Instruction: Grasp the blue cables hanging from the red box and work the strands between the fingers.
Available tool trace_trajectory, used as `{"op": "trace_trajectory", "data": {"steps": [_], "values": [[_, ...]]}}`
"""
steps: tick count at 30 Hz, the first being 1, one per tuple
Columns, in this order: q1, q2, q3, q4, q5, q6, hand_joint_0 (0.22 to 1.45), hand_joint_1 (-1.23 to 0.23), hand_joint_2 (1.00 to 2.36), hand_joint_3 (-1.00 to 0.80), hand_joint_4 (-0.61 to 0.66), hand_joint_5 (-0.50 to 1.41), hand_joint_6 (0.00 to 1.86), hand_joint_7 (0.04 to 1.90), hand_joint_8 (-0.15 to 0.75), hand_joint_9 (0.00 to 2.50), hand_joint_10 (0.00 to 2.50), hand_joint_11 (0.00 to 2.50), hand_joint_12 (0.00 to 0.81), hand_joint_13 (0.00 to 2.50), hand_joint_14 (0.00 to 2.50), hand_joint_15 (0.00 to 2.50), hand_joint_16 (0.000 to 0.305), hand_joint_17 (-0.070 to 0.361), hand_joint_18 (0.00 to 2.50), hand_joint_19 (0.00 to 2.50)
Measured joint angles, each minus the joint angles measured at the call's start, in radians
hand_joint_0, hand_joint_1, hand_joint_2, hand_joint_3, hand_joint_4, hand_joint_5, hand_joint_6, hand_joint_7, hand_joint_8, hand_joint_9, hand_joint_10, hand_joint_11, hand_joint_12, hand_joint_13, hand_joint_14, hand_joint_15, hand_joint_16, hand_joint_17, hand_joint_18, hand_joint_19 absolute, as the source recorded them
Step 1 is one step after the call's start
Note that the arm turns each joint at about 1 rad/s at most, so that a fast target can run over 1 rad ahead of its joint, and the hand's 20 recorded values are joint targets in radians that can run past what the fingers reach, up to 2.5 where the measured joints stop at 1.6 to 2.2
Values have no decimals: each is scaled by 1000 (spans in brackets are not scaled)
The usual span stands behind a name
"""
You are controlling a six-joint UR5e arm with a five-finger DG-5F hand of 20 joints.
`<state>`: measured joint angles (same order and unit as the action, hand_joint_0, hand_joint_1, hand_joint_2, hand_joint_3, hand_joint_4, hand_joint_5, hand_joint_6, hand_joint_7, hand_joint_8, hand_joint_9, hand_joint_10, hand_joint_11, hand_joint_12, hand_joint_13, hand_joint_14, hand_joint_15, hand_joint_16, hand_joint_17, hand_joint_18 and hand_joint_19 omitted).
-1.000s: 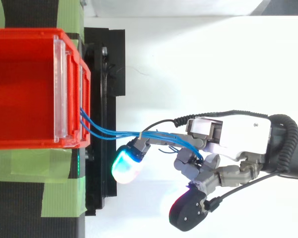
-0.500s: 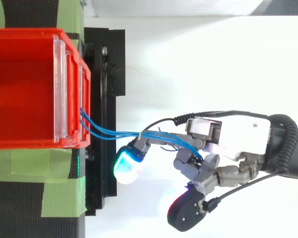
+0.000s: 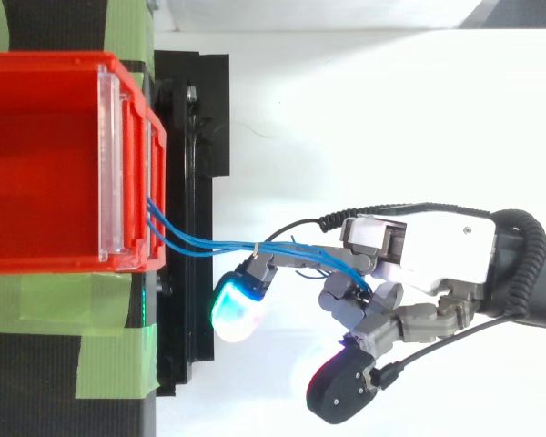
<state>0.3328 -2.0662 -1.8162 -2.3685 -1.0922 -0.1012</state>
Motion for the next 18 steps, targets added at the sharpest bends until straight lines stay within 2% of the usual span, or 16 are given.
{"op": "trace_trajectory", "data": {"steps": [18], "values": [[0,0,0,0,0,0,766,-561,1001,-988,287,83,7,1141,561,1351,2500,2500,711,1752,2500,1929,211,158,1987,718]]}}
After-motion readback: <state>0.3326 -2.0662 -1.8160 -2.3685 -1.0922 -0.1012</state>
